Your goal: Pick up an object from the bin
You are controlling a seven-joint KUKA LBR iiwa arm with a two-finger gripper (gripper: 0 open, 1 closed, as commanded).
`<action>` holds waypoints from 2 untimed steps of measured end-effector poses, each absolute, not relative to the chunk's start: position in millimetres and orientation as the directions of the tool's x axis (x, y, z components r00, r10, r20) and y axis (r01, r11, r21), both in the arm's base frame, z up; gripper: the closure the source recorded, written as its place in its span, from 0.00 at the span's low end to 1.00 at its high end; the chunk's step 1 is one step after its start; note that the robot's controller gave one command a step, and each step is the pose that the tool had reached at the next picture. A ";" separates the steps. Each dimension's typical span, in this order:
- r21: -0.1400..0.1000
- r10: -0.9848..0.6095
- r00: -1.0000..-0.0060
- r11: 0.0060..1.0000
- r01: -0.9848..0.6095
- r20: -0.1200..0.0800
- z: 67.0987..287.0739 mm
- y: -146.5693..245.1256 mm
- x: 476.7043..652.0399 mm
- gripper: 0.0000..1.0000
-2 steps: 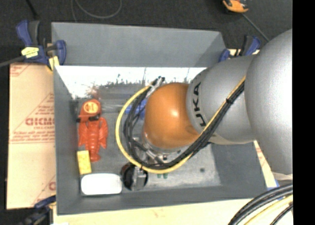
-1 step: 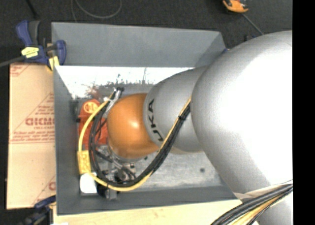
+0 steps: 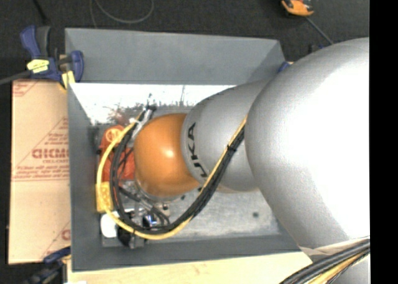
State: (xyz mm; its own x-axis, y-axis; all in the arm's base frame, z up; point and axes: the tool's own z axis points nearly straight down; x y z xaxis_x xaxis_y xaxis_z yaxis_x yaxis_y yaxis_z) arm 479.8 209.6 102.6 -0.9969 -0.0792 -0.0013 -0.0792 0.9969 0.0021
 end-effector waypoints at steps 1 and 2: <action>0.001 -0.077 -0.997 0.997 -0.077 -0.002 99.9 198.4 472.2 0.00; 0.005 0.031 -0.999 1.000 0.031 -0.011 78.4 189.6 476.7 0.00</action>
Offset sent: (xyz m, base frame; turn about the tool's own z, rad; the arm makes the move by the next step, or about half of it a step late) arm -0.0063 -0.0229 -0.0326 0.1395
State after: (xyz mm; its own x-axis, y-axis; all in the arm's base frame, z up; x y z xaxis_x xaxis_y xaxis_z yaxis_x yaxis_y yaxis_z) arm 476.7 189.6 78.4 -0.9995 0.0312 -0.0108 0.0312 0.9995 0.0047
